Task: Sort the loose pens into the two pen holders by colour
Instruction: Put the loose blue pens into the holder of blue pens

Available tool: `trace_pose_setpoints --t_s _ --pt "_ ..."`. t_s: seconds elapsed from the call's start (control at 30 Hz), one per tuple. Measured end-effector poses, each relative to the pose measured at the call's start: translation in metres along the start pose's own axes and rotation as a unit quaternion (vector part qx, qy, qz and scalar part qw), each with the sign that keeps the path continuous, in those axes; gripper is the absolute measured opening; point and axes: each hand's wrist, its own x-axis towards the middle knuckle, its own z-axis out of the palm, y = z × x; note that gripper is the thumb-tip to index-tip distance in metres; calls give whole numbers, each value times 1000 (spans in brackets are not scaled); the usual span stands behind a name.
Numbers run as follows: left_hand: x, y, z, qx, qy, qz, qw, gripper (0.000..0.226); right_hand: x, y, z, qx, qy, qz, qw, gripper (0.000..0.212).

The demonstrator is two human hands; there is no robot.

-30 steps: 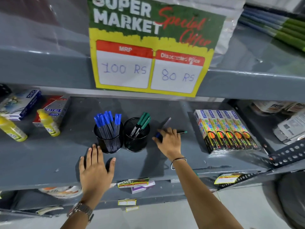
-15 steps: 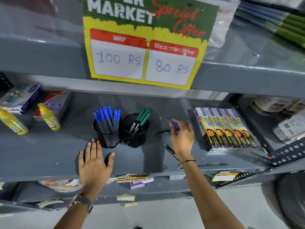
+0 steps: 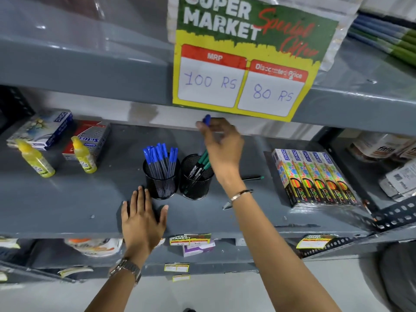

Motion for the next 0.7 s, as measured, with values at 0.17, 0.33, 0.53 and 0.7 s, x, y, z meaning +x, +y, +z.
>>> trace_pose_setpoints --t_s 0.17,0.33,0.53,0.7 --pt "-2 1 -3 1 -3 3 1000 82 -29 0 55 -5 -99 23 995 17" --pt "-3 -2 -5 0 -7 4 1000 84 -50 20 77 -90 -104 34 990 25" --pt "-1 -3 -4 3 -15 6 1000 85 -51 32 84 -195 -57 5 979 25" --pt "-1 -3 -4 -19 -10 6 1000 83 -43 38 88 -197 -40 16 980 27"
